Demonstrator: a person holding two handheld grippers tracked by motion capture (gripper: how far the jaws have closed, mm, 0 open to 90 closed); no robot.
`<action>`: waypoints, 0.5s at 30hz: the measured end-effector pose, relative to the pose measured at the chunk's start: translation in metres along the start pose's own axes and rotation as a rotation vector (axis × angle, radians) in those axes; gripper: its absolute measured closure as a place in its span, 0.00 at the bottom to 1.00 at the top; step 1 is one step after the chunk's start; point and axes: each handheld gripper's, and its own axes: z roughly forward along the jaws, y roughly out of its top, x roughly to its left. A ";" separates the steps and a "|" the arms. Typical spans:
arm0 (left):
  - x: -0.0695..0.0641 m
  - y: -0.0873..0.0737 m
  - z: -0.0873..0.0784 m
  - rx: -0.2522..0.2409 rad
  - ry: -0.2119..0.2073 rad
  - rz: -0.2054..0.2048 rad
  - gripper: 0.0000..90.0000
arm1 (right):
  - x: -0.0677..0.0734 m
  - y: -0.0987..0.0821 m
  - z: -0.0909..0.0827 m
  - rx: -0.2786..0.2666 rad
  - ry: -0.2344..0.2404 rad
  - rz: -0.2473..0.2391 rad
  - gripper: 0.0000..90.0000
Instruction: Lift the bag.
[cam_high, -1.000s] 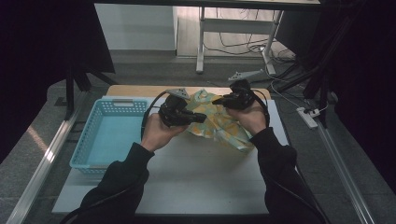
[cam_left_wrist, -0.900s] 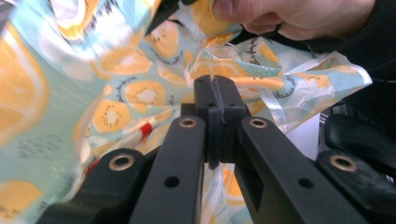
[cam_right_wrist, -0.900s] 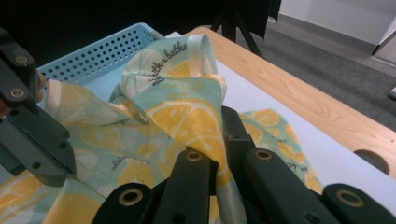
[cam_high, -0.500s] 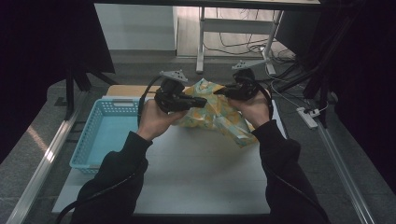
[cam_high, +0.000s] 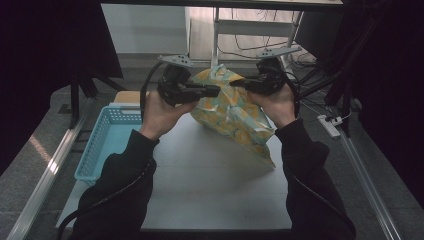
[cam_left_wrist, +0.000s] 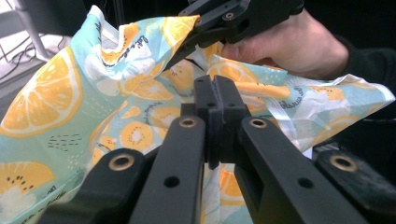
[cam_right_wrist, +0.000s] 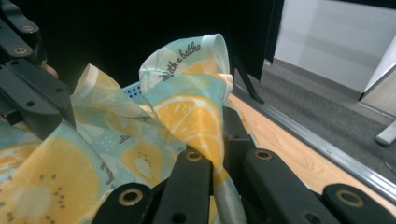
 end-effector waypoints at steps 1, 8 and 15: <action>-0.001 0.002 -0.001 -0.005 -0.002 0.001 1.00 | 0.001 0.002 -0.002 -0.005 -0.002 -0.002 1.00; 0.005 0.010 0.001 -0.004 0.053 -0.014 1.00 | -0.004 0.003 -0.002 0.007 -0.034 -0.003 1.00; 0.021 0.012 0.019 0.055 0.118 -0.010 1.00 | -0.019 -0.012 0.014 0.060 -0.083 0.012 1.00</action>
